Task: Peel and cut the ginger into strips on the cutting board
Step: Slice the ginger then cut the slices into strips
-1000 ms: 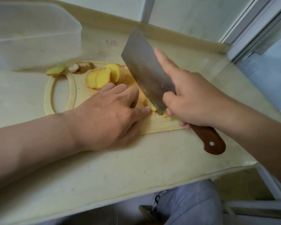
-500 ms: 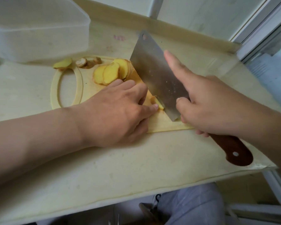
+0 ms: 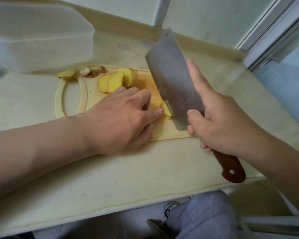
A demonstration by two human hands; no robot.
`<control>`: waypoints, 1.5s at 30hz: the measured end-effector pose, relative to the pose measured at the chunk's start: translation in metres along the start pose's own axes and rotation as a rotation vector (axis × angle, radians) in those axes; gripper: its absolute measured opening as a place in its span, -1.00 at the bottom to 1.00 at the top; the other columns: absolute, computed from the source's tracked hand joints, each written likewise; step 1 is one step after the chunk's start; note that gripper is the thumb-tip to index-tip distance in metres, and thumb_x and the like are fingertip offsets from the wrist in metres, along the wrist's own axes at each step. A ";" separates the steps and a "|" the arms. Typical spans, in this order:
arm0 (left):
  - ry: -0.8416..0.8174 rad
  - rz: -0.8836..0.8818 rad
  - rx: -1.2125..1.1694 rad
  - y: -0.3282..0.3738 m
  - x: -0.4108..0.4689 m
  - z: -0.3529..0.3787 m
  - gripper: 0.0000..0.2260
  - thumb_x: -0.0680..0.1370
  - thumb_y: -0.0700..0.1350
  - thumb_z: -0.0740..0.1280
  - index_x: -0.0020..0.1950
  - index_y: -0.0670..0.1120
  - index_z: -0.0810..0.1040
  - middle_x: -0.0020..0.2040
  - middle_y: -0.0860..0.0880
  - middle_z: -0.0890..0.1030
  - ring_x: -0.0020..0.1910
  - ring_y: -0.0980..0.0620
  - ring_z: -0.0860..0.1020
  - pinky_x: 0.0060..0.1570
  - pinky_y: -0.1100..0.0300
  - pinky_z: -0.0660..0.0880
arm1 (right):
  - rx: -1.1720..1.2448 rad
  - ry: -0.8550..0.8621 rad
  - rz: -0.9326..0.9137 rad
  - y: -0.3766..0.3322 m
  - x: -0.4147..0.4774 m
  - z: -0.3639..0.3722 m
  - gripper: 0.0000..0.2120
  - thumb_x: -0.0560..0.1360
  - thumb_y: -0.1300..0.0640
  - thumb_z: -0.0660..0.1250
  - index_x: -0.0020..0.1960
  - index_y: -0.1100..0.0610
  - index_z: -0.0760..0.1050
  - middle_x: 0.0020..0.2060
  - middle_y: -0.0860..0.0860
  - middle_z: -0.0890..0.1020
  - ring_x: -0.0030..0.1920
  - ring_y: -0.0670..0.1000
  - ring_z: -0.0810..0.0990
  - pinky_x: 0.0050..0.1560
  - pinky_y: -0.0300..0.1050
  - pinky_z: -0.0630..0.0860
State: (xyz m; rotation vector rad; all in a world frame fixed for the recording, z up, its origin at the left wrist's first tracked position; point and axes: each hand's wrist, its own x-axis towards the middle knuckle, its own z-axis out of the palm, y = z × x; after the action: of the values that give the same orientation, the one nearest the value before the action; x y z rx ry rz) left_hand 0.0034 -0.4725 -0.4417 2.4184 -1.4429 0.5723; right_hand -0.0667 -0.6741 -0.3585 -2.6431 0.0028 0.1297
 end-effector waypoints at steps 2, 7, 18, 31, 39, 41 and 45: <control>0.001 -0.004 -0.008 0.000 0.000 0.000 -0.59 0.58 0.03 0.15 0.29 -0.12 0.61 -0.14 -0.15 0.48 -0.29 -0.15 0.45 -0.24 -0.03 0.46 | -0.044 -0.013 -0.017 -0.001 0.003 0.000 -0.14 0.63 0.20 0.14 0.52 -0.58 -0.24 -0.30 0.17 0.69 -0.45 0.19 0.65 -0.46 0.10 0.67; -0.021 -0.010 0.006 0.000 0.001 0.001 -0.59 0.59 0.05 0.14 0.28 -0.10 0.62 -0.14 -0.13 0.47 -0.28 -0.15 0.44 -0.23 -0.01 0.44 | -0.085 -0.028 -0.025 -0.002 0.007 -0.001 -0.13 0.63 0.20 0.15 0.52 -0.58 -0.23 -0.31 0.16 0.69 -0.45 0.18 0.66 -0.44 0.11 0.67; -0.056 -0.031 0.005 0.001 0.003 -0.002 -0.56 0.57 0.07 0.12 0.31 -0.07 0.60 -0.15 -0.13 0.47 -0.27 -0.15 0.45 -0.22 -0.05 0.47 | -0.159 -0.170 0.017 -0.020 0.030 -0.013 -0.10 0.57 0.26 0.15 0.61 -0.45 -0.17 -0.25 0.03 0.65 -0.53 0.06 0.64 -0.50 0.01 0.63; -0.035 -0.041 0.022 0.000 0.001 0.000 -0.57 0.58 0.09 0.12 0.31 -0.05 0.61 -0.15 -0.11 0.46 -0.27 -0.13 0.44 -0.22 0.00 0.44 | -0.049 0.120 -0.098 0.002 0.008 0.009 -0.11 0.62 0.22 0.18 0.59 -0.48 -0.23 -0.39 0.18 0.64 -0.44 0.17 0.60 -0.34 0.20 0.64; -0.044 -0.048 0.026 0.000 0.001 0.000 -0.56 0.60 0.10 0.08 0.28 -0.05 0.62 -0.15 -0.11 0.46 -0.26 -0.13 0.44 -0.21 -0.01 0.44 | -0.139 0.047 -0.096 0.005 0.002 0.003 -0.12 0.63 0.20 0.17 0.55 -0.52 -0.27 -0.36 0.15 0.67 -0.42 0.15 0.62 -0.33 0.21 0.64; -0.042 -0.049 0.023 0.000 0.001 0.001 -0.55 0.60 0.10 0.08 0.29 -0.05 0.61 -0.15 -0.11 0.46 -0.26 -0.13 0.44 -0.20 -0.03 0.45 | -0.150 0.013 -0.085 0.002 0.006 0.000 -0.13 0.63 0.19 0.17 0.55 -0.53 -0.26 -0.33 0.14 0.67 -0.42 0.14 0.63 -0.35 0.18 0.65; -0.037 -0.049 0.020 -0.001 0.001 0.002 -0.54 0.59 0.11 0.08 0.30 -0.05 0.61 -0.16 -0.11 0.46 -0.26 -0.14 0.44 -0.20 -0.05 0.46 | -0.114 -0.076 -0.011 -0.007 0.017 -0.007 -0.12 0.61 0.23 0.16 0.54 -0.56 -0.19 -0.32 0.09 0.68 -0.52 0.10 0.63 -0.47 0.06 0.65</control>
State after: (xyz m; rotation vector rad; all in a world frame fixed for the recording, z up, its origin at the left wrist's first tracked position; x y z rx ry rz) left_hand 0.0049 -0.4737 -0.4428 2.4850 -1.3945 0.5359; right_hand -0.0485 -0.6711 -0.3510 -2.7500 -0.0452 0.2329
